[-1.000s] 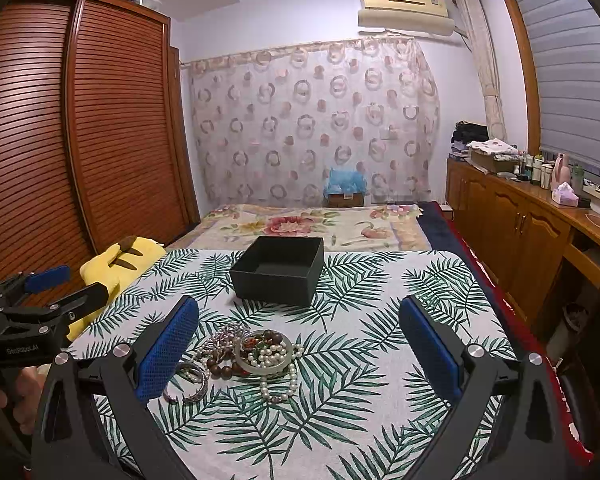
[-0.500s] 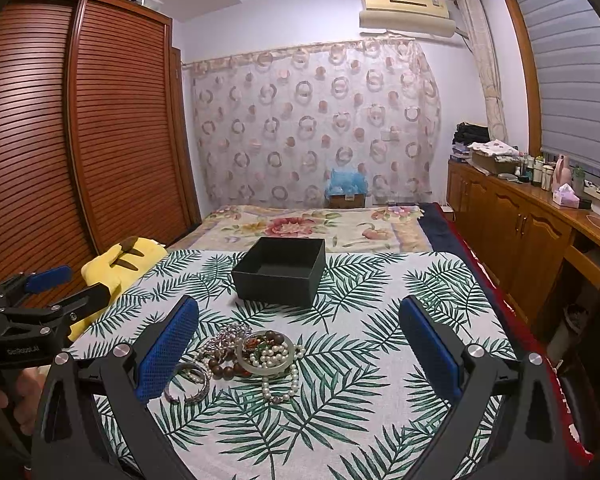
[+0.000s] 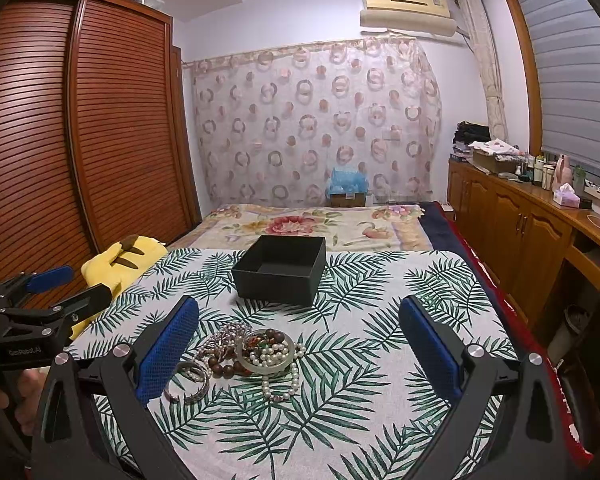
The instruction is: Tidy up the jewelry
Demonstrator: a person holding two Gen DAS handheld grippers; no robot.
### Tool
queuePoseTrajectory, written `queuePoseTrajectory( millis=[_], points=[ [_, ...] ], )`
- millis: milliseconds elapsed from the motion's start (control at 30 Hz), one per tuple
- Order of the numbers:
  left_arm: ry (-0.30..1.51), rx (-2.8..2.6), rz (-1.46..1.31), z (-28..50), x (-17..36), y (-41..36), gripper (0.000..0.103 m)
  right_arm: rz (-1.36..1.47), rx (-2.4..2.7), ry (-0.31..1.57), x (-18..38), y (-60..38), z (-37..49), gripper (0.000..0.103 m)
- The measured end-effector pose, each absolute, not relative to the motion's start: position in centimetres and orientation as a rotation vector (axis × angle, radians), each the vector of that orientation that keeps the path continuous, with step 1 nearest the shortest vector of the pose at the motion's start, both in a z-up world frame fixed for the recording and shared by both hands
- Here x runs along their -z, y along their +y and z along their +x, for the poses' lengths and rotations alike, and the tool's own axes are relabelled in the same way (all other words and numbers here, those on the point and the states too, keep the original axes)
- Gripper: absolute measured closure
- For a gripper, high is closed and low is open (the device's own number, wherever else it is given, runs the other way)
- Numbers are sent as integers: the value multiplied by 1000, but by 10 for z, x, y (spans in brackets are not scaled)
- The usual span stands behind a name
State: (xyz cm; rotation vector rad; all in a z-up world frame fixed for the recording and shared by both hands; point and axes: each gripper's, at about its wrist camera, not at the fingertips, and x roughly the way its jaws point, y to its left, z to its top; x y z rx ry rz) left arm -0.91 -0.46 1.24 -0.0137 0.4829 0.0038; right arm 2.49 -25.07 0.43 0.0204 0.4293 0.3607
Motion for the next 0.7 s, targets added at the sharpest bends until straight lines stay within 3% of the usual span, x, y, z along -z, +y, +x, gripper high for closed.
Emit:
queuePoseTrajectory(
  millis=[700],
  points=[
    [484,-3,-14,-10,-15,-6,7,20,-361,427,-5,-251,25,2]
  ],
)
